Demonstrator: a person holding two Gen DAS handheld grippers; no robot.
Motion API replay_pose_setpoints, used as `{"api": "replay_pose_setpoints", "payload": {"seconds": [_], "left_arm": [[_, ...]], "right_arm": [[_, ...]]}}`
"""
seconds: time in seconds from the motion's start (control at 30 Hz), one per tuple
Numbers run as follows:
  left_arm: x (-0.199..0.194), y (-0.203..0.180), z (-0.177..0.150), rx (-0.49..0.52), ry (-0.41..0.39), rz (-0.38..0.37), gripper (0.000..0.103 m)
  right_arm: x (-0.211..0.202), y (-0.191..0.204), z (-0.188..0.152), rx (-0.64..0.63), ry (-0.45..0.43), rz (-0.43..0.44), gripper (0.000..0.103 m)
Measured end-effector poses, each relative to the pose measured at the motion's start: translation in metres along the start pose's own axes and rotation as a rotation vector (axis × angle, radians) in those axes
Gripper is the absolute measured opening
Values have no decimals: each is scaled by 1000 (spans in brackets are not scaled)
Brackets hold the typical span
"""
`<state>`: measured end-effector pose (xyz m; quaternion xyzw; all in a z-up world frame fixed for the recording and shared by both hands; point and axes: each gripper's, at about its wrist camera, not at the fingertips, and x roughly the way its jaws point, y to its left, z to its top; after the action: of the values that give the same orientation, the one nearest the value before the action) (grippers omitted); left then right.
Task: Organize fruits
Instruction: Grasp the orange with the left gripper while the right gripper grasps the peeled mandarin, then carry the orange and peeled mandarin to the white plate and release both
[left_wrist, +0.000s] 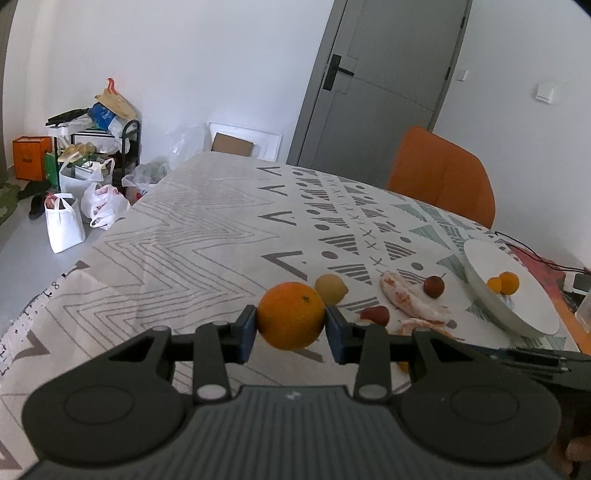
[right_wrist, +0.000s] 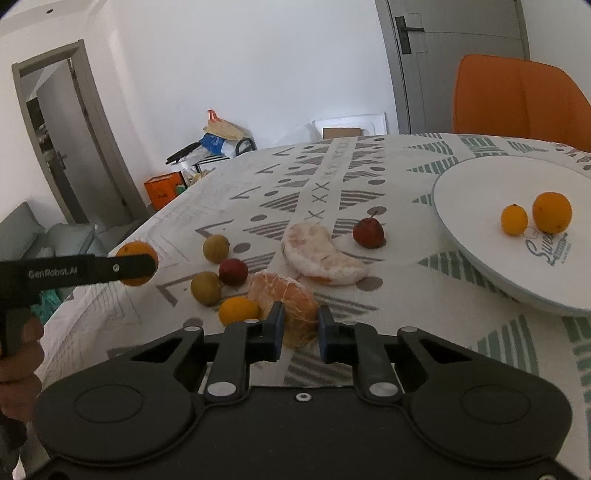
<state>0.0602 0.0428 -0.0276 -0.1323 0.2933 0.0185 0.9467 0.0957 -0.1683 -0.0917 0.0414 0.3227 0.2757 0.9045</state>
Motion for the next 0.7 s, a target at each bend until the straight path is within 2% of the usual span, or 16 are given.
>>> {"api": "replay_pose_setpoints", "payload": {"seconds": [0.07, 0.23, 0.33, 0.4, 0.7], "left_arm": [[-2, -1, -1, 2, 2, -3, 39], [-3, 0, 0, 1, -2, -2, 39], [-3, 3, 0, -4, -4, 6, 39], [-1, 6, 0, -10, 1, 11, 39], [6, 19, 2, -36, 19, 35, 39]], "right_arm": [[-2, 3, -2, -12, 13, 9, 17], [-1, 10, -3, -50, 10, 1, 26], [3, 12, -2, -64, 1, 12, 35], [6, 14, -1, -77, -3, 20, 44], [18, 21, 4, -128, -16, 9, 45]]}}
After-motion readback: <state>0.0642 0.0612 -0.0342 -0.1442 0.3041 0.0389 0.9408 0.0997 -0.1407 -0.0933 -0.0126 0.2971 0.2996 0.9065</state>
